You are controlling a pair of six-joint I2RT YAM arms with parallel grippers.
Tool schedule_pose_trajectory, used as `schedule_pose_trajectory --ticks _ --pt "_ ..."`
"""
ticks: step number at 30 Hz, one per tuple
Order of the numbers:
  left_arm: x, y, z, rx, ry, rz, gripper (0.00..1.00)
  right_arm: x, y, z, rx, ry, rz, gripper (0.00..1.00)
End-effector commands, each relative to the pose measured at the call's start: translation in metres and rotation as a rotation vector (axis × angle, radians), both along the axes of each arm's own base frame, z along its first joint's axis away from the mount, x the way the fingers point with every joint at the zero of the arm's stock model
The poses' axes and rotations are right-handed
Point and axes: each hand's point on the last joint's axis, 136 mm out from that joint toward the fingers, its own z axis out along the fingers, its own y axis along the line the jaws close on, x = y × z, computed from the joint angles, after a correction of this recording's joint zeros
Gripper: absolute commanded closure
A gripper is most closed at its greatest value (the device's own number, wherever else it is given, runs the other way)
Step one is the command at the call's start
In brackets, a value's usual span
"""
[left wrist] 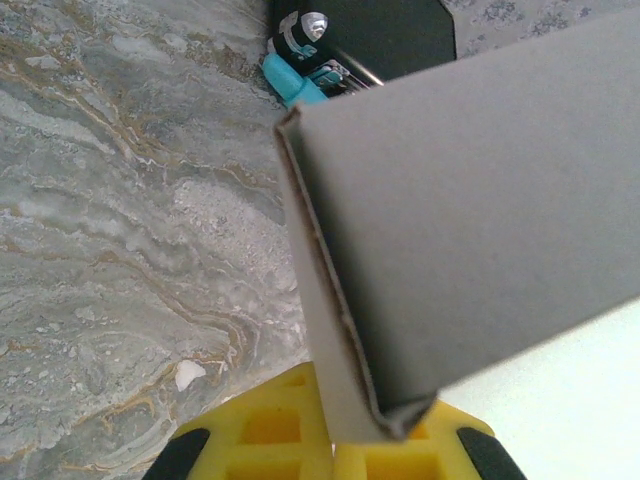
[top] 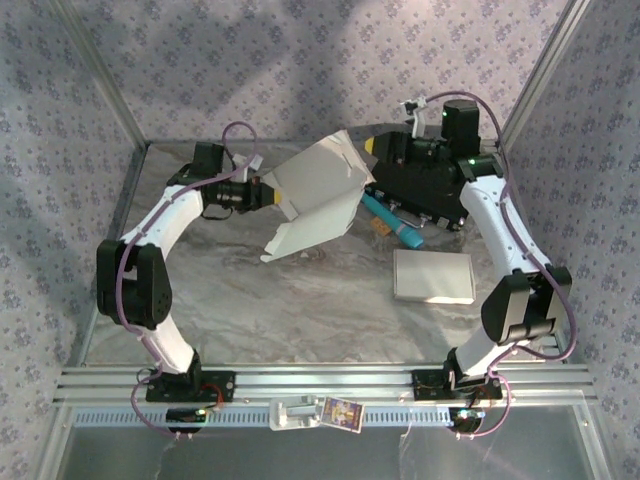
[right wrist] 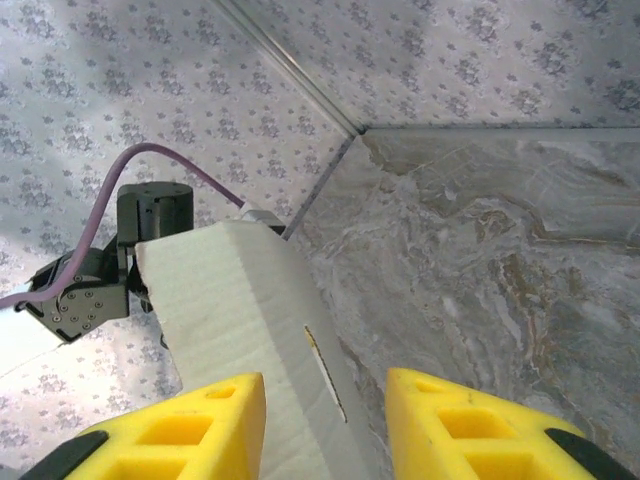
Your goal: Fold the paper box
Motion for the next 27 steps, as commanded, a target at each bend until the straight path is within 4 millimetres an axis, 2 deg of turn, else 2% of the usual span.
schedule_pose_trajectory --ticks 1,9,17,27 --pt "0.001 -0.006 0.016 -0.028 -0.034 -0.040 1.00 -0.003 0.008 0.002 -0.006 -0.018 0.057 0.62" --pt "0.001 -0.006 0.014 -0.020 -0.025 -0.042 1.00 -0.012 0.019 -0.002 -0.012 -0.018 0.106 0.61" --pt "-0.001 -0.007 0.013 -0.008 -0.019 -0.041 1.00 -0.017 0.020 -0.001 -0.037 -0.043 0.087 0.61" --pt "-0.004 -0.012 0.012 0.001 -0.020 -0.049 1.00 -0.017 0.028 -0.013 -0.165 -0.080 0.057 0.60"
